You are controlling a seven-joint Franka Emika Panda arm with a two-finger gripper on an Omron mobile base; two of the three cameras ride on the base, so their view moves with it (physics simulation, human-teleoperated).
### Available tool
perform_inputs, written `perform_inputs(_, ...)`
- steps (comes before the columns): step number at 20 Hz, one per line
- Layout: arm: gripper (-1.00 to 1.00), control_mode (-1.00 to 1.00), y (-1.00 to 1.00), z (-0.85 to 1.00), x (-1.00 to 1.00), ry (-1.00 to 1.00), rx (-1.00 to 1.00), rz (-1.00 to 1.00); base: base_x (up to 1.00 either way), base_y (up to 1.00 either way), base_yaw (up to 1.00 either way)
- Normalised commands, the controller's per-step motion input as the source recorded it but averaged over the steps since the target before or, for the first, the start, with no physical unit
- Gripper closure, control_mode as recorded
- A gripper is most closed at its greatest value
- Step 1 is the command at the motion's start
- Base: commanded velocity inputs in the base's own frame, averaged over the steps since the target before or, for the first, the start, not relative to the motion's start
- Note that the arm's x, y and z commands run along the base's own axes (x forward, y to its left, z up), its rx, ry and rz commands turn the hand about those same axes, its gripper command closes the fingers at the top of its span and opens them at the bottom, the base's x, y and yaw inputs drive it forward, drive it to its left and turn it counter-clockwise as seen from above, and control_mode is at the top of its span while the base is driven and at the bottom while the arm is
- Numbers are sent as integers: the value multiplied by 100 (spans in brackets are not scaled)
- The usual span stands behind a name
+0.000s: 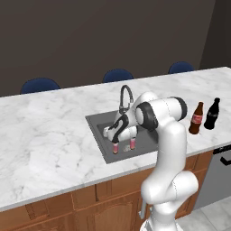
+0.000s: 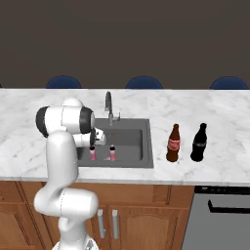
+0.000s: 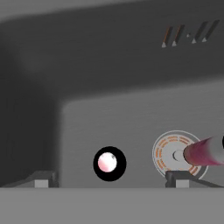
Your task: Place the large bottle from the dining counter next to the other large bottle outside the sink, and place the small bottle from the dining counter next to the other small bottle inside the sink.
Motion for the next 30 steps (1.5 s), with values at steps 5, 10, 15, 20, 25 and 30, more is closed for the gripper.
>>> perform_inputs(5, -100, -100, 0, 14, 0, 0, 0, 0, 0, 0, 0)
perform_inputs(10, -100, -100, 0, 68, -14, 0, 0, 0, 0, 0, 0)
perform_inputs(15, -100, -100, 0, 69, -57, 1, 1, 0, 0, 0, 0)
perform_inputs(20, -100, -100, -1, 68, -59, 16, 0, 0, 0, 0, 0)
perform_inputs(25, -100, -100, -5, 88, -50, 30, 0, 0, 0, 0, 0)
perform_inputs(30, -100, -100, -1, 78, -42, 27, 0, 0, 0, 0, 0)
